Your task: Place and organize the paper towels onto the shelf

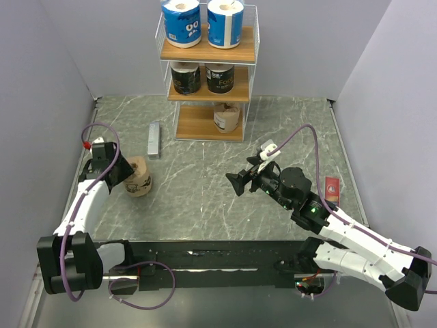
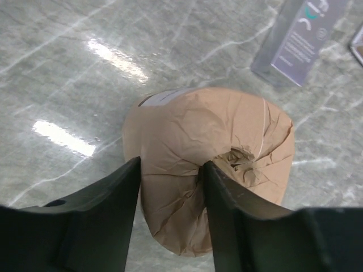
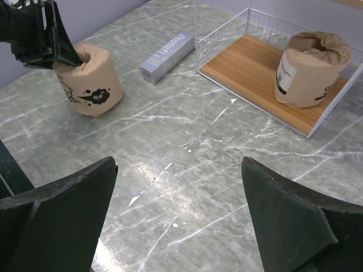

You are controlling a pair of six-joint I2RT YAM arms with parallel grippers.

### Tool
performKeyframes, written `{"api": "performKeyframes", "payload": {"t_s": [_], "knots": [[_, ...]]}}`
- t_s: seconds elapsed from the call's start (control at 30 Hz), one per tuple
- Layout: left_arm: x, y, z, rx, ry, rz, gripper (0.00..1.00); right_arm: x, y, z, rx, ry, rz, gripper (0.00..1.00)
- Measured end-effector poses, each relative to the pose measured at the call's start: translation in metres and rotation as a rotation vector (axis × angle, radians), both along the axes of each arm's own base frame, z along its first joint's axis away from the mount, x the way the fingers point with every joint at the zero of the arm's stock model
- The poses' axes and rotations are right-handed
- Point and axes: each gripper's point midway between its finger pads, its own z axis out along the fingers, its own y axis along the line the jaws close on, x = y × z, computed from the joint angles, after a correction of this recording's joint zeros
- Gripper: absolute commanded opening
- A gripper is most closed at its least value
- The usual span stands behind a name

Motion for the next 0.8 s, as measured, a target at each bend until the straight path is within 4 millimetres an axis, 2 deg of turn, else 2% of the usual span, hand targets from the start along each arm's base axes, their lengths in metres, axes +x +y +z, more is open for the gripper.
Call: {"api": "performKeyframes", "payload": {"t_s": [0.17,0.27,0.43,0.6,0.67,0.8], "knots": [[-0.003,-0.015,0.003,-0.060,-0.036,-0.052,0.41,0.000,0.000,0.000,0.004,0.002,0.002,0.97],[-0.008,-0.029,0.005,-0.099,-0.056,-0.089,0.41,-0.001,0.000,-0.001,0.006,0.004,0.003,0.97],[-0.004,-0.067,0.014,-0.156,-0.094,-0.193,0.41,-0.002,0.000,-0.003,0.006,0.011,0.005,0.97],[0.001,-0.121,0.023,-0.216,-0.127,-0.318,0.41,-0.002,-0.001,-0.002,0.010,0.009,0.002,0.97],[0.008,-0.136,0.025,-0.230,-0.122,-0.346,0.40,-0.002,-0.001,-0.001,0.013,0.007,0.001,0.97],[0.038,-0.155,0.036,-0.237,-0.147,-0.359,0.41,-0.003,-0.003,0.001,0.017,0.003,0.000,0.97]]}}
